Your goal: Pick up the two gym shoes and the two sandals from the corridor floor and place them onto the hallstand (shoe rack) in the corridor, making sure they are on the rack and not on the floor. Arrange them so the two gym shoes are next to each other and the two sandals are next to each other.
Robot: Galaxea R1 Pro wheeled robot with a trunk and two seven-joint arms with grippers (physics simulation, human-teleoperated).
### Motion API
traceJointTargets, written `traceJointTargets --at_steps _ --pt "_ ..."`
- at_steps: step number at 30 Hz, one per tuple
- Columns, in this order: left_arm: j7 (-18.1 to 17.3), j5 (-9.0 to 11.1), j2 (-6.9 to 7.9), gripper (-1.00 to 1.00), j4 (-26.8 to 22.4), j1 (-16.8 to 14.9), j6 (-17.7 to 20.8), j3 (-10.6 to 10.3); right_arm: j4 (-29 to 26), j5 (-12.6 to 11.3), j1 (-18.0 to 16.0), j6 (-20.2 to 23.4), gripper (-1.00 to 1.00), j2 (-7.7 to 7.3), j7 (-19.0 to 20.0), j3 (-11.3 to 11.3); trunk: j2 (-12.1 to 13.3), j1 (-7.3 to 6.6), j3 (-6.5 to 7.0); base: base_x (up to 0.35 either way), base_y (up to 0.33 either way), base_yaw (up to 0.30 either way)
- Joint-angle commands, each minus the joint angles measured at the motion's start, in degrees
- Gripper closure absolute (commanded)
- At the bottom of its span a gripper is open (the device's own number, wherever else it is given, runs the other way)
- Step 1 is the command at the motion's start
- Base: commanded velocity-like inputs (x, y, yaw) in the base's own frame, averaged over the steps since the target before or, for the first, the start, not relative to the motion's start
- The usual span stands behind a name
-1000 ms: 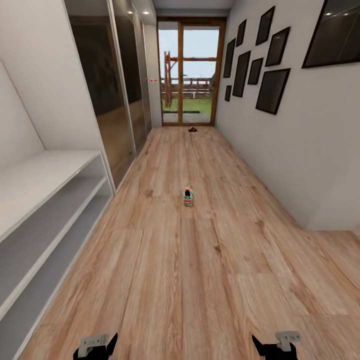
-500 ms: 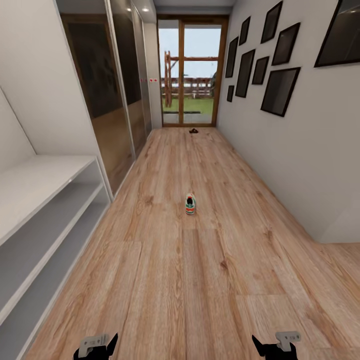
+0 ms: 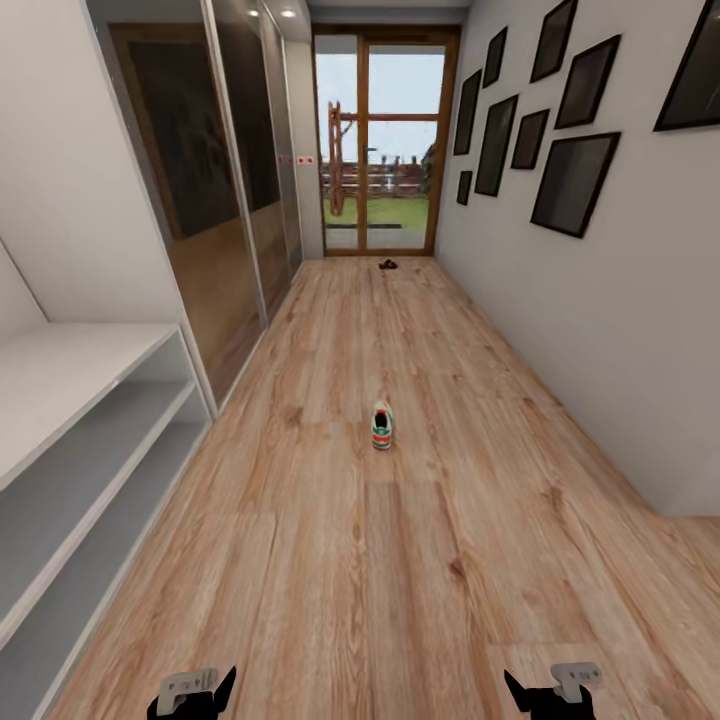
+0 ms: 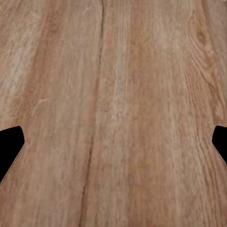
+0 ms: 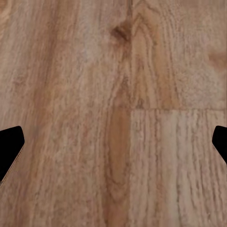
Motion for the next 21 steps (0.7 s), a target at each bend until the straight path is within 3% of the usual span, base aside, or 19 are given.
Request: traceJointTargets --at_steps 1,21 --pt "-0.3 -0.6 -0.05 -1.00 0.0 -0.1 -0.3 0.5 0.1 -0.6 0.0 -0.1 -1.00 -0.02 0.3 0.4 0.0 0.02 -0.05 0.340 0.000 0.000" --pt "-0.3 -0.6 -0.05 -1.00 0.0 -0.1 -0.3 0.5 0.1 -0.6 0.0 -0.1 -1.00 -0.03 0.3 0.4 0.0 0.02 -0.05 0.340 0.005 0.000"
